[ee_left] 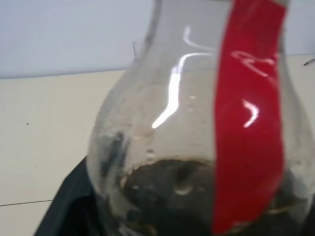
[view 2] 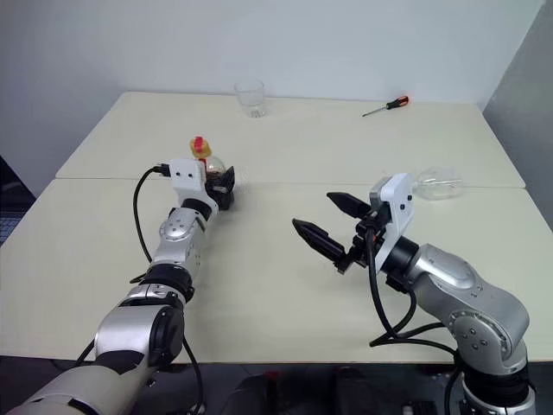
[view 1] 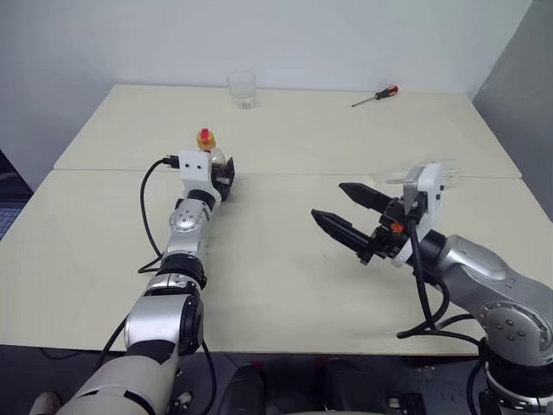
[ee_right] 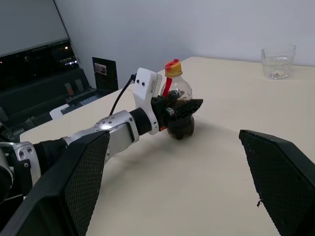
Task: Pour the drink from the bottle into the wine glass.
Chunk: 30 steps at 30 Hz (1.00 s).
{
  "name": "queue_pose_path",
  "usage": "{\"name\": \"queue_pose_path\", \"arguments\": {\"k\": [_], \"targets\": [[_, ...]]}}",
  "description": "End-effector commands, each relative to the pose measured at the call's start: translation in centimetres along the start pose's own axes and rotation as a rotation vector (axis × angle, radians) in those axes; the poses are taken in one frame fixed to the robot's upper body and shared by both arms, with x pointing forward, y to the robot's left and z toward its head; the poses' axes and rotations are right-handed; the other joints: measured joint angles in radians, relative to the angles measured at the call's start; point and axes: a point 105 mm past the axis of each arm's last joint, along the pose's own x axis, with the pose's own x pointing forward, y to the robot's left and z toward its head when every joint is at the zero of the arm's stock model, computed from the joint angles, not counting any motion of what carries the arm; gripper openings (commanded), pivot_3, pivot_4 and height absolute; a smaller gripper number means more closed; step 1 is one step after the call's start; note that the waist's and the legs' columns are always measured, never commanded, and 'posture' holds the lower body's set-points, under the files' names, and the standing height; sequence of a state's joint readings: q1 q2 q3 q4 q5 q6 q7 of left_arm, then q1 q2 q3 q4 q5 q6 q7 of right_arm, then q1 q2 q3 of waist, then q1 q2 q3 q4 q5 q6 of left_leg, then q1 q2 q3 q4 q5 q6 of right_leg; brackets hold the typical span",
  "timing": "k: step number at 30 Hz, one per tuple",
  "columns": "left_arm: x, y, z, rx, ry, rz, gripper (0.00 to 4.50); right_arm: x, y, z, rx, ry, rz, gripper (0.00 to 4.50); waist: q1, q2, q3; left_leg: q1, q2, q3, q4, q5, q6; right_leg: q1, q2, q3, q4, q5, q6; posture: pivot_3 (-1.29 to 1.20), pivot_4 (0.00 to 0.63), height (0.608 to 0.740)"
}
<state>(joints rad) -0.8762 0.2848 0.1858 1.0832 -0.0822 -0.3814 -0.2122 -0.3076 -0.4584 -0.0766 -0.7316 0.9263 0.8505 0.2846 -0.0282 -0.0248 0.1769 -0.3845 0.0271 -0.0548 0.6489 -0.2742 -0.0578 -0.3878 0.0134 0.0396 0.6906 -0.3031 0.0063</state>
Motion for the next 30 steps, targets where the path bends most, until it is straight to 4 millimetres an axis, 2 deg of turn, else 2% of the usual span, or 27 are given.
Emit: {"name": "queue_pose_path", "arguments": {"k": [1,3,14,19,24,27,30], "targets": [[0.5,0.0,1.6,0.008,-0.056,-0.006,2.35,0.0,0.4,0.9,-0.031,-0.033,0.024,4.5,0.0,0.0,0.0,0.0,0.0,0.0,0.0,0.0,0.0,0.0,0.0,0.0,0.0,0.0,0.0,0.0,0.15,0.74],[0.5,-0.1,1.6,0.007,-0.059,-0.008,2.21,0.0,0.4,0.9,-0.032,-0.032,0.025,4.5,0.0,0.0,0.0,0.0,0.0,0.0,0.0,0.0,0.0,0.0,0.0,0.0,0.0,0.0,0.0,0.0,0.15,0.74],[0.6,-0.3,1.9,0.021,-0.069,-0.026,2.19,0.0,0.3,0.7,-0.034,-0.03,0.018,4.5,0.0,0.0,0.0,0.0,0.0,0.0,0.001,0.0,0.0,0.0,0.0,0.0,0.001,0.0,0.0,0.0,0.15,0.74],[0.7,-1.1,2.3,0.012,-0.075,-0.082,2.18,0.3,0.0,0.7,-0.048,-0.032,0.016,4.5,0.0,0.0,0.0,0.0,0.0,0.0,0.001,0.0,0.0,0.0,0.0,0.0,0.001,0.0,0.0,0.0,0.15,0.74],[0.7,-3.2,3.9,0.019,-0.104,-0.267,2.18,1.6,-1.0,1.1,-0.126,-0.024,0.003,4.5,0.0,-0.001,0.0,0.0,0.0,0.0,0.002,0.0,0.0,-0.001,0.001,-0.001,0.003,0.0,0.0,0.0,0.15,0.74],[-0.2,-5.0,5.4,0.128,-0.149,-0.442,2.18,3.0,-2.1,2.2,-0.163,-0.048,-0.005,4.5,-0.001,-0.001,0.001,-0.002,0.0,0.0,0.005,0.0,0.0,-0.002,0.001,-0.001,0.005,0.0,0.0,0.0,0.15,0.74],[-0.9,-6.5,6.7,0.152,-0.175,-0.566,2.18,5.2,-3.1,3.2,-0.21,-0.07,-0.024,4.5,-0.007,-0.001,0.001,-0.002,0.001,0.002,0.008,0.0,0.0,-0.002,0.001,0.0,0.007,0.0,0.0,0.0,0.15,0.74]]}}
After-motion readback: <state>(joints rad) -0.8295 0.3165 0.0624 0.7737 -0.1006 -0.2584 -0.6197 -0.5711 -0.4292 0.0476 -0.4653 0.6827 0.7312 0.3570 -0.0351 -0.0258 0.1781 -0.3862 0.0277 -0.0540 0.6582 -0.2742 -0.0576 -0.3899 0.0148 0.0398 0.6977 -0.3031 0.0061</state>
